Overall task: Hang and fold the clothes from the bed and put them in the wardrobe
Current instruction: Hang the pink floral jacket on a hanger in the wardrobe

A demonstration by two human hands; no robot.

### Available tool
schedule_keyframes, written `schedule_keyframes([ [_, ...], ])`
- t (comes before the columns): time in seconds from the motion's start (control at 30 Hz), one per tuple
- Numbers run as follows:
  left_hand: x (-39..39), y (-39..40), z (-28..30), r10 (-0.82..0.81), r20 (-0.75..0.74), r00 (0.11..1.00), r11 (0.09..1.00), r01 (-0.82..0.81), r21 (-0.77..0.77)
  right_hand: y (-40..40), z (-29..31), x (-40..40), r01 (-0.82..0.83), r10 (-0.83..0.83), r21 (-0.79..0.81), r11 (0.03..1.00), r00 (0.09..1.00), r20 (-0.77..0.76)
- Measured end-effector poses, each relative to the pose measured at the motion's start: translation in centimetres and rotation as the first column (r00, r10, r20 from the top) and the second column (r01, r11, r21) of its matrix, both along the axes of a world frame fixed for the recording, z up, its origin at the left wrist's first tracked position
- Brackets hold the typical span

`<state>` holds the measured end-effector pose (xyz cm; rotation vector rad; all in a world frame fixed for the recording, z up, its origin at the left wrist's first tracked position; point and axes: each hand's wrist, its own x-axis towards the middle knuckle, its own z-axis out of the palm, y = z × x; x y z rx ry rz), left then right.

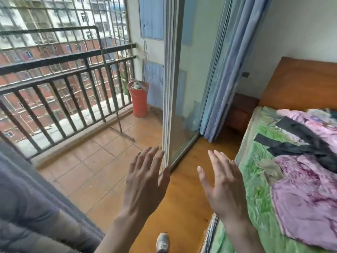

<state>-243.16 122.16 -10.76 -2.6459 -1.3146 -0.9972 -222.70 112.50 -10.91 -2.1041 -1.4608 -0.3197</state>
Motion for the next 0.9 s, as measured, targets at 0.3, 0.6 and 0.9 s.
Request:
schedule_keyframes([
  [0.3, 9.7, 11.6, 0.6, -0.190, -0.047, 0.981, 0.982, 0.191, 0.012, 7.8, -0.4, 7.6, 0.213, -0.204, 0.079, 0.974, 0.973, -0.110],
  [0.6, 22.7, 21.6, 2.5, -0.397, -0.069, 0.915, 0.910, 0.403, 0.095, 13.5, 0.2, 18.6, 0.339, -0.324, 0.071, 0.938, 0.932, -0.163],
  [0.9, 33.4, 25.9, 2.6, -0.517, -0.002, 0.856, 0.856, 0.516, 0.034, 15.5, -0.4, 26.1, 0.495, -0.480, 0.058, 0.867, 0.860, -0.172],
])
